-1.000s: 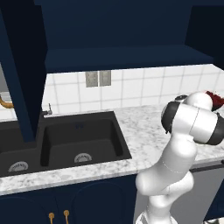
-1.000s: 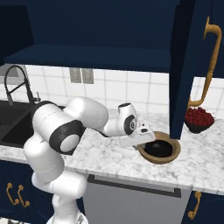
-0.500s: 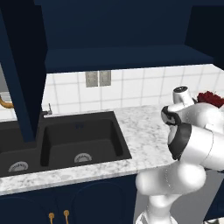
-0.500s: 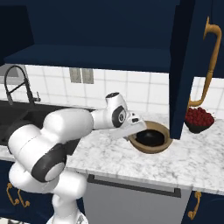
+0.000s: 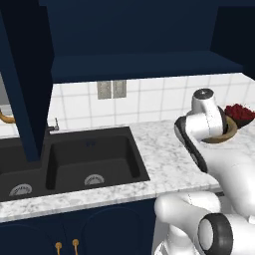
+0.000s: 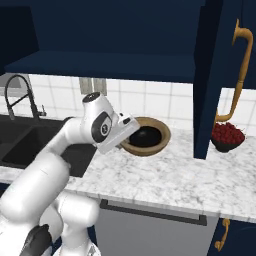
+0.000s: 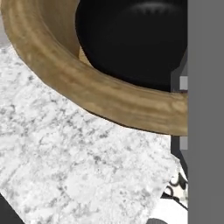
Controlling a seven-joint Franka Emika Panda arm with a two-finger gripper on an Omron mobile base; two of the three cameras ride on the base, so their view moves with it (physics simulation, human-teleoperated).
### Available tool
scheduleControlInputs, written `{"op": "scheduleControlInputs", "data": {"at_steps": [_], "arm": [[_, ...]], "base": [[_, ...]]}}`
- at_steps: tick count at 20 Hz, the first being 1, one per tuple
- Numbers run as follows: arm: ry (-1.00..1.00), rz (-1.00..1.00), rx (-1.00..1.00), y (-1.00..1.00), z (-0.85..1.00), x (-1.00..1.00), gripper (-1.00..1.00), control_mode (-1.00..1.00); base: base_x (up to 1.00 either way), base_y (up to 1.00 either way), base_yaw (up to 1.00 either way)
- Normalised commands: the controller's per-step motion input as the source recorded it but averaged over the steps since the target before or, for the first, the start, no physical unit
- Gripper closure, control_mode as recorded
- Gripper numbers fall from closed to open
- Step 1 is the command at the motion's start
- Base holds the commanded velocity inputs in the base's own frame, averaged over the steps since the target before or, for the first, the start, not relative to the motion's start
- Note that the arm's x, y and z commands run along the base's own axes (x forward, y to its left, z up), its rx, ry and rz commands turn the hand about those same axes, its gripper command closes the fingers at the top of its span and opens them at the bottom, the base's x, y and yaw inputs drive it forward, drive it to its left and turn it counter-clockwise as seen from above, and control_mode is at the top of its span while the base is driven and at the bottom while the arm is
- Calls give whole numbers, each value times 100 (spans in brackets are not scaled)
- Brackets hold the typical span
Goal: Pick up the bowls on the counter and stack them on top of one another in the open cabinet. Place the smaller bowl on top of the larger bowl.
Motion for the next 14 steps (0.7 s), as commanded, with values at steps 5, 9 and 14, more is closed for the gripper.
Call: {"op": "scheduleControlInputs", "data": {"at_steps": [5, 9, 14], "arm": [[0, 49, -2, 73, 100, -43, 100, -100], [0, 46, 0, 63, 100, -28, 100, -100], [1, 39, -1, 35, 100, -69, 100, -100]], "base": [[0, 0, 0], [0, 0, 0], [0, 0, 0]]}}
